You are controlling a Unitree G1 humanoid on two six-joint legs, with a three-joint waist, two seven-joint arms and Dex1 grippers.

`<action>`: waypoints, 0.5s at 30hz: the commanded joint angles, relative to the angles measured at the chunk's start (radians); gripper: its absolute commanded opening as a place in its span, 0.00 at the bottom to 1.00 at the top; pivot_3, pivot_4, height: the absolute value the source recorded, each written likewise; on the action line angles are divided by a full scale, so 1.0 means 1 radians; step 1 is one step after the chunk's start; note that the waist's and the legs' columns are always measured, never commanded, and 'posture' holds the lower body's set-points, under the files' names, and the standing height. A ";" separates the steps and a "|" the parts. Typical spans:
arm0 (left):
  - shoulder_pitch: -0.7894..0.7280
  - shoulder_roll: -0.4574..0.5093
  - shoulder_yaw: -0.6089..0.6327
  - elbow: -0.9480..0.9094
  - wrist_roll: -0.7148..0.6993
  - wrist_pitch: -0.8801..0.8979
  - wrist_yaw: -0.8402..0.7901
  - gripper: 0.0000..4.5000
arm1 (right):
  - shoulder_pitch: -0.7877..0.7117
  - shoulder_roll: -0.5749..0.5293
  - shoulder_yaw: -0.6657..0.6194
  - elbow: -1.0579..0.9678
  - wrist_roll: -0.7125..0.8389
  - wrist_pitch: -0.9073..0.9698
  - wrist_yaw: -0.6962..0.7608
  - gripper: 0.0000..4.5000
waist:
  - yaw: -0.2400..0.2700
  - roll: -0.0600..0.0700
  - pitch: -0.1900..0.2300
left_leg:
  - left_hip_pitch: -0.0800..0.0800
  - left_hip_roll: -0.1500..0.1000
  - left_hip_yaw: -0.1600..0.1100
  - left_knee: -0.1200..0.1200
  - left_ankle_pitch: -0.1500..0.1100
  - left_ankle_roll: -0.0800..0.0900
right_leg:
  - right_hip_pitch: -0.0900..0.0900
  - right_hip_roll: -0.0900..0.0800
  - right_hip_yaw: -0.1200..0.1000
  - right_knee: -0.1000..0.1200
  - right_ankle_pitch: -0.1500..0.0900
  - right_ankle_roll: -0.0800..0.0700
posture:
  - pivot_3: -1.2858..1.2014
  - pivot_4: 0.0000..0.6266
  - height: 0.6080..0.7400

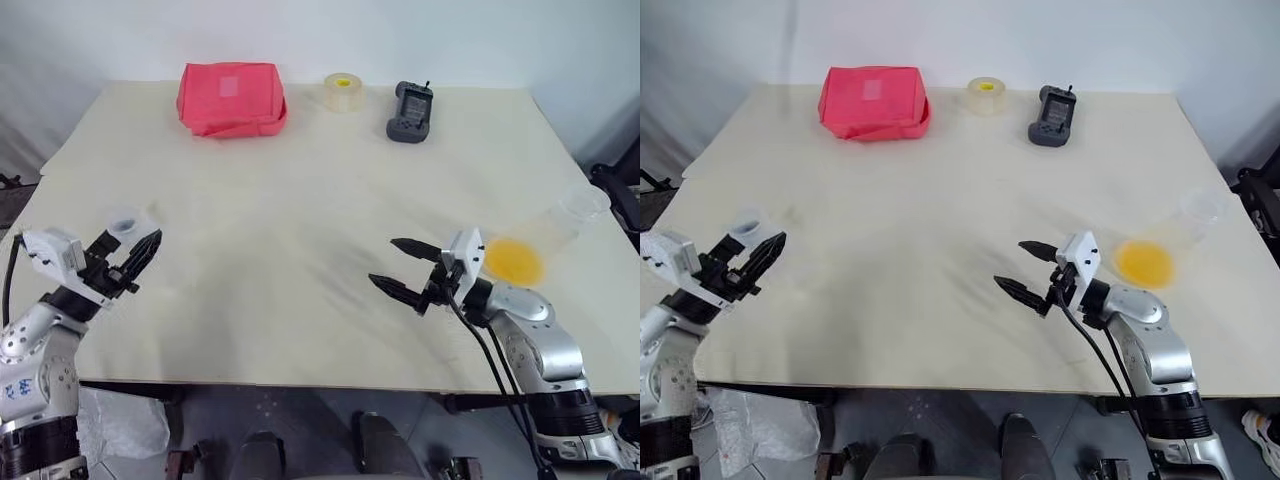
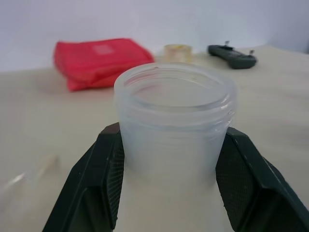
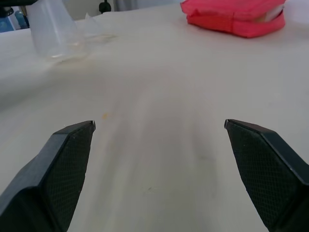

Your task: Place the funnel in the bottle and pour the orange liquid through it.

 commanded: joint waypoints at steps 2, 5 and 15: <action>-0.129 -0.014 -0.123 -0.012 0.008 0.038 -0.032 0.51 | 0.031 -0.031 -0.047 -0.076 0.061 0.003 0.043 1.00 | 0.000 0.000 0.000 | 0.000 0.000 0.000 0.000 0.000 0.000 | 0.000 0.000 0.000 0.002 0.000 0.000 | 0.52 0.24 1.00; -0.224 -0.048 -0.214 0.022 0.037 0.043 -0.054 0.51 | 0.060 -0.062 -0.067 -0.104 0.115 0.021 0.099 1.00 | -0.002 0.000 0.000 | -0.001 0.000 -0.001 0.001 0.001 -0.001 | 0.000 0.000 -0.001 0.002 0.000 0.001 | 0.52 0.24 1.00; -0.484 -0.234 -0.420 0.313 0.184 -0.103 -0.124 0.51 | 0.111 -0.104 -0.074 -0.131 0.117 0.018 0.131 1.00 | -0.003 0.000 0.000 | -0.001 0.000 0.000 0.004 0.001 -0.002 | 0.000 0.001 0.000 0.000 0.001 0.001 | 0.52 0.24 1.00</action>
